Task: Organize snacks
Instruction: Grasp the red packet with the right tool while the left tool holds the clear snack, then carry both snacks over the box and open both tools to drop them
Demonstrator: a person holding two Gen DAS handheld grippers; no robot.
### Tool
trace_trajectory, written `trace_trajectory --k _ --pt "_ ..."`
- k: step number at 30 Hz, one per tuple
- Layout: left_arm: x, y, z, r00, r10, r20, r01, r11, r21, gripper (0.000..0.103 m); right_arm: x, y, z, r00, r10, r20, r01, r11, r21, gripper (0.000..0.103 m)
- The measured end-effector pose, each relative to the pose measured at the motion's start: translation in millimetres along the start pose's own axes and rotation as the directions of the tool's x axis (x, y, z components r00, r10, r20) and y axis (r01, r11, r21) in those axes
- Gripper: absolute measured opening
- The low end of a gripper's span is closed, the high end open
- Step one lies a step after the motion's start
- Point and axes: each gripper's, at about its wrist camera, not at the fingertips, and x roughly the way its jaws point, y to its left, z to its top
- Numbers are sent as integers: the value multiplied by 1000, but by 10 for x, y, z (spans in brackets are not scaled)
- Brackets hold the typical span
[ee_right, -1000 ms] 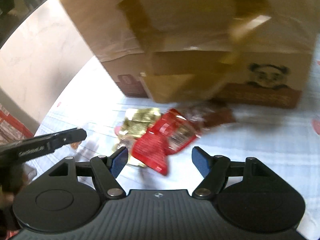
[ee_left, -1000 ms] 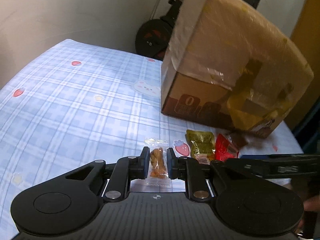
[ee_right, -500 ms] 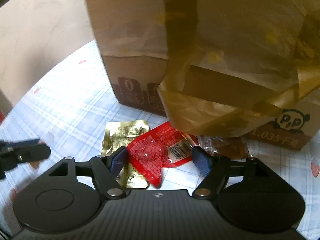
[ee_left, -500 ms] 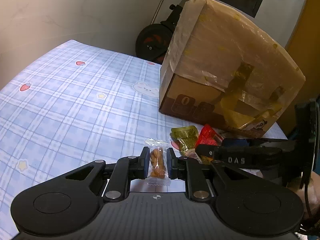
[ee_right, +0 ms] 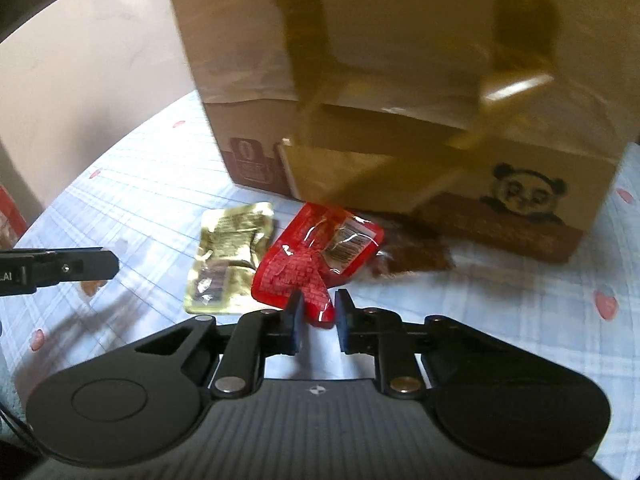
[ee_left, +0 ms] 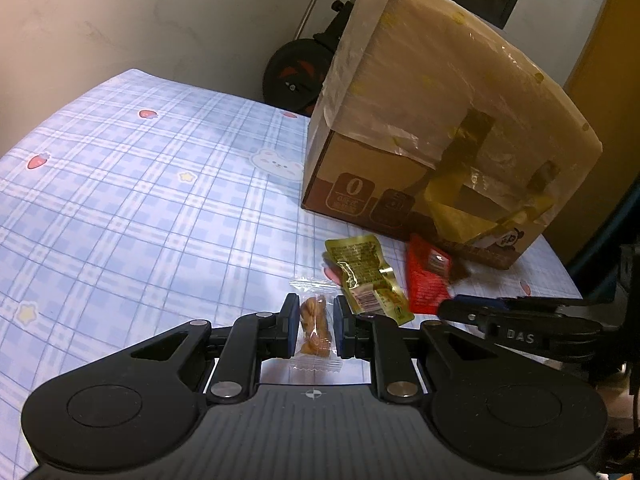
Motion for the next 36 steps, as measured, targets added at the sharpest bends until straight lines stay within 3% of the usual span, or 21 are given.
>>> trace_trajectory --k 5,9,16,18,22,25,28,36 --pt "-3 14 2 1000 0 1 0 1000 -10 19 -155 -20 63 999 -42 -11 43 999 18 21" --pt "1 -2 -2 1000 -1 -2 1 1000 -2 19 -177 29 147 999 -37 21 36 999 22 49" --pt "-10 21 -16 1000 6 -10 -7 1000 -5 19 92 71 299 997 -71 -31 74 993 92 67" --pt "-12 25 -19 1000 8 -12 -8 1000 -6 19 119 107 299 996 -87 -21 88 994 62 70" --pt "-5 17 -13 1000 9 -14 -9 1000 -1 19 118 210 217 993 -116 -8 115 991 -70 68" --pt "4 -13 -9 1000 4 -17 -4 1000 9 19 36 176 151 995 -104 5 104 990 -100 58" --pt "4 -31 -7 1000 0 -19 0 1000 17 19 -82 103 68 997 -80 2 80 990 -115 56" --pt "5 -97 11 1000 -11 -25 12 999 45 19 -449 -276 -135 999 -30 28 29 999 39 55"
